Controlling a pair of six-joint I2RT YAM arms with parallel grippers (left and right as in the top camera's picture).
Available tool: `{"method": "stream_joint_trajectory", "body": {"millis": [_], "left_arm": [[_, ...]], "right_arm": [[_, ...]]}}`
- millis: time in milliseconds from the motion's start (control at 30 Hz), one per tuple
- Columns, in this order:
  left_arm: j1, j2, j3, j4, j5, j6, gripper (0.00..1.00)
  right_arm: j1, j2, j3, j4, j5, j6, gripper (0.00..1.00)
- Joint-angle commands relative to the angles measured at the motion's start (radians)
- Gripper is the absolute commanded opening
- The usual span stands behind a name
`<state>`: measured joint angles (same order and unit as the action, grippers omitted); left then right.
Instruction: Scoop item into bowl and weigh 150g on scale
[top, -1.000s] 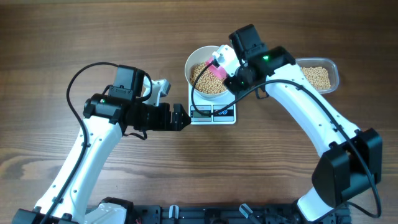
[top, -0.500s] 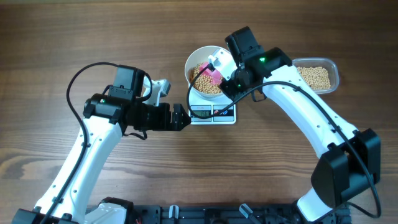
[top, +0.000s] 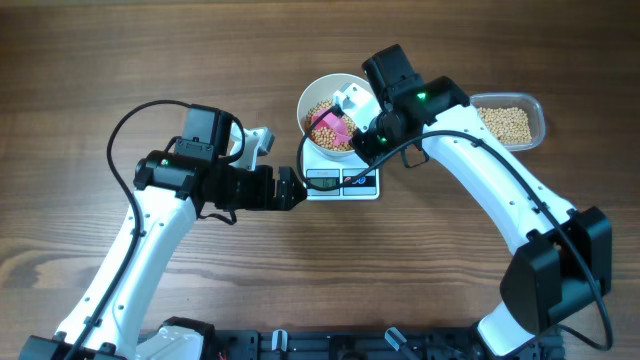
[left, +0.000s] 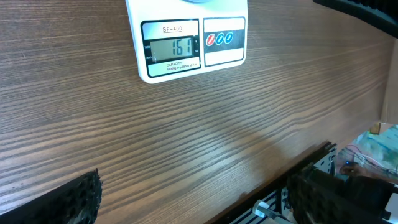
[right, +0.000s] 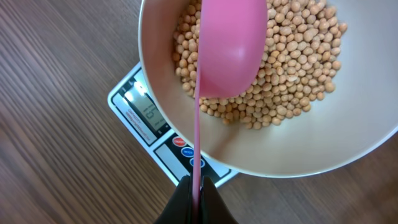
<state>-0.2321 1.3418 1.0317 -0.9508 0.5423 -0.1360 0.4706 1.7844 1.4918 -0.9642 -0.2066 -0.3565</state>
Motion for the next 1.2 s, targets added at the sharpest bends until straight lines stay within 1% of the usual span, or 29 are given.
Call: {"method": "stream_joint_trajectory", "body": {"millis": [0, 100, 200, 267, 367, 733, 933, 1167], "left_arm": [[-0.001, 0.001, 0.000, -0.001, -0.010, -0.002, 1.00], [-0.001, 0.001, 0.000, -0.001, -0.010, -0.002, 1.00], [-0.001, 0.001, 0.000, -0.001, -0.010, -0.002, 1.00], [-0.001, 0.001, 0.000, -0.001, -0.010, -0.002, 1.00], [-0.001, 0.001, 0.000, -0.001, -0.010, -0.002, 1.00], [-0.001, 0.001, 0.000, -0.001, -0.010, -0.002, 1.00], [-0.001, 0.001, 0.000, 0.000, -0.010, -0.002, 1.00], [-0.001, 0.001, 0.000, -0.001, -0.010, -0.002, 1.00]], "right_arm": [[0.002, 0.027, -0.007, 0.005, -0.043, 0.071, 0.04], [-0.011, 0.027, -0.005, 0.005, -0.066, 0.124, 0.04], [-0.033, 0.027, -0.005, 0.006, -0.170, 0.155, 0.04], [-0.057, 0.027, -0.005, 0.009, -0.239, 0.209, 0.04], [-0.100, 0.027, -0.005, 0.013, -0.303, 0.288, 0.04], [-0.233, 0.027, -0.005, 0.069, -0.557, 0.443, 0.04], [-0.293, 0.027, -0.005, 0.097, -0.724, 0.446, 0.04], [-0.370, 0.027, -0.005, 0.095, -0.774, 0.454, 0.04]]}}
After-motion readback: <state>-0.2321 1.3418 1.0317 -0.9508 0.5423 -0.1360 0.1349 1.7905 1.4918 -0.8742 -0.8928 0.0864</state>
